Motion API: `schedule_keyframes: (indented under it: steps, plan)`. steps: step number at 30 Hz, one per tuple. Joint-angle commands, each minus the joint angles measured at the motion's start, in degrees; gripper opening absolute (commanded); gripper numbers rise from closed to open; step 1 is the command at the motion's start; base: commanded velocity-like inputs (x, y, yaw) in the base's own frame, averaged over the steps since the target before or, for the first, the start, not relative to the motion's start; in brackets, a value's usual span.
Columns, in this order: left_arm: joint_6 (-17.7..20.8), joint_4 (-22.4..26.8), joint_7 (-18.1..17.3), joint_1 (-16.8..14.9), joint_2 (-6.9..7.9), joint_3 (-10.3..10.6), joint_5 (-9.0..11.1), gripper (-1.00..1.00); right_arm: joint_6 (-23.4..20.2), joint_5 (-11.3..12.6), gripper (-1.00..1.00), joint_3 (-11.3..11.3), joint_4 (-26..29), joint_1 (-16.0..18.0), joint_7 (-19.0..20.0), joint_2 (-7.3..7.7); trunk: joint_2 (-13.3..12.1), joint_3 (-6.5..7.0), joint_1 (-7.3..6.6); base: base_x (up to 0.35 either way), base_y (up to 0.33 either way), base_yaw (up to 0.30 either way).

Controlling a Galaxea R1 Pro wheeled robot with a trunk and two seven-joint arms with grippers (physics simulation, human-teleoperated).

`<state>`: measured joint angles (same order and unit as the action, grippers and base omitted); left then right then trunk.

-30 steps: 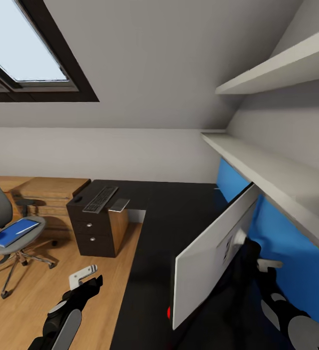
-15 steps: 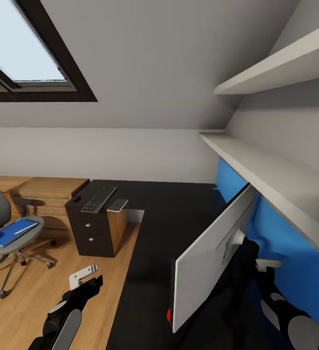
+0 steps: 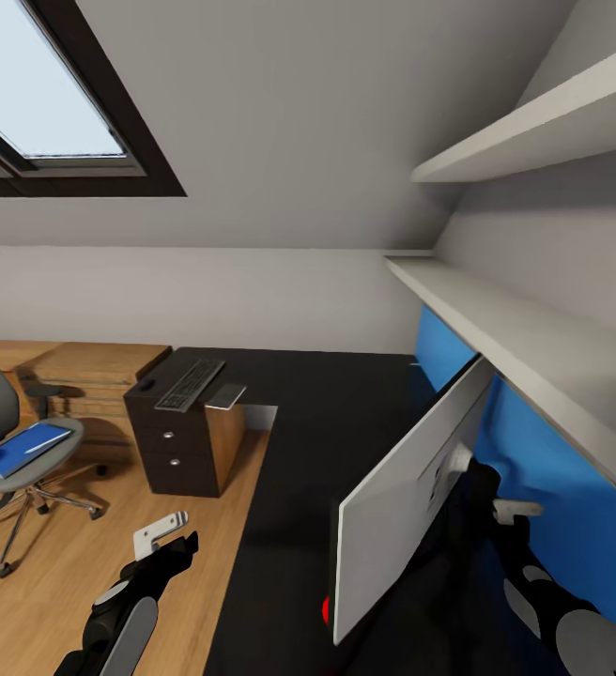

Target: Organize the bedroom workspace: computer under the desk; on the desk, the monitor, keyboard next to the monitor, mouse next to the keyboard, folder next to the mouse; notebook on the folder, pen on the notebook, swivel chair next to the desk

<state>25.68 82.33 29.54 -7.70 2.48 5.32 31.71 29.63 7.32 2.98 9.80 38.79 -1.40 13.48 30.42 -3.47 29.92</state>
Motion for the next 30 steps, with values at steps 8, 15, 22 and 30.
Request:
schedule_keyframes:
  steps: [8,15,22,30]
  plan:
    - [0.08,0.11,0.52,-0.04,0.07,0.13,0.54,1.00,0.27,1.73,-1.00,0.80,-0.66,0.04,-3.52,0.06,0.10,-0.14,0.03,0.000,0.000,-0.030]
    - [0.08,0.11,0.52,-0.04,0.07,0.13,0.54,1.00,0.31,1.73,-1.00,0.75,-0.66,0.01,-3.52,0.06,0.10,-0.14,0.03,0.002,0.000,-0.001]
    - [0.08,0.11,0.44,-0.06,0.07,0.13,0.55,1.00,0.34,1.73,-1.00,0.80,-0.66,0.03,-3.52,0.06,0.10,-0.14,0.03,0.149,0.053,0.000]
    - [0.08,0.11,0.43,-0.06,0.07,0.13,0.55,1.00,0.34,1.73,-1.00,0.80,-0.66,0.03,-3.52,0.06,0.10,-0.14,0.03,0.114,0.003,0.000]
